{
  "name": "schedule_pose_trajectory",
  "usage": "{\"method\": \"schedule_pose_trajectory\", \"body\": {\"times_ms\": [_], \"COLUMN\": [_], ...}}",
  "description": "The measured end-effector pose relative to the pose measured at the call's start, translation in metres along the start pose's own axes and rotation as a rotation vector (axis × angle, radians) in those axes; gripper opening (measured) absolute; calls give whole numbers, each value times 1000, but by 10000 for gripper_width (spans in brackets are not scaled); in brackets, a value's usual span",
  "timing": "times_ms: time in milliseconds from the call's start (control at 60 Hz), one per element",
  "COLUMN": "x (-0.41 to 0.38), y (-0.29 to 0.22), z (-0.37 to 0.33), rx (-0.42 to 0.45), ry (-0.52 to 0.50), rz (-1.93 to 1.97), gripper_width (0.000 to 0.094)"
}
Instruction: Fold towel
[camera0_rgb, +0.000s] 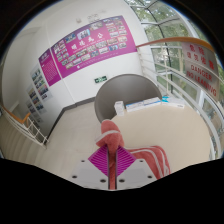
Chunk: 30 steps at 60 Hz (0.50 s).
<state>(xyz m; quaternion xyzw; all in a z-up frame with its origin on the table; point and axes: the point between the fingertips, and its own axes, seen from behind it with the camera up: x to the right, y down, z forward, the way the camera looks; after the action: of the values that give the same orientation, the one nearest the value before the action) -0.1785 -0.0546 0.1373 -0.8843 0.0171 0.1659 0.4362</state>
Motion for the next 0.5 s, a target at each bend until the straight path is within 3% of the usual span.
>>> {"method": "schedule_pose_trajectory", "body": {"times_ms": [83,133,183,267,300,500], "x": [66,106,142,184,196,195], "y": [14,24,38,35,29,7], "z": [5,7,5,-10,-17,-71], "rx": [-29,-60,-97,-102,-86,-39], "ry": [100,175,226,315,330,376], "rz": [-26,-30,-38,-78,-101,-199], "gripper_width": [86,170,355,761,857,856]}}
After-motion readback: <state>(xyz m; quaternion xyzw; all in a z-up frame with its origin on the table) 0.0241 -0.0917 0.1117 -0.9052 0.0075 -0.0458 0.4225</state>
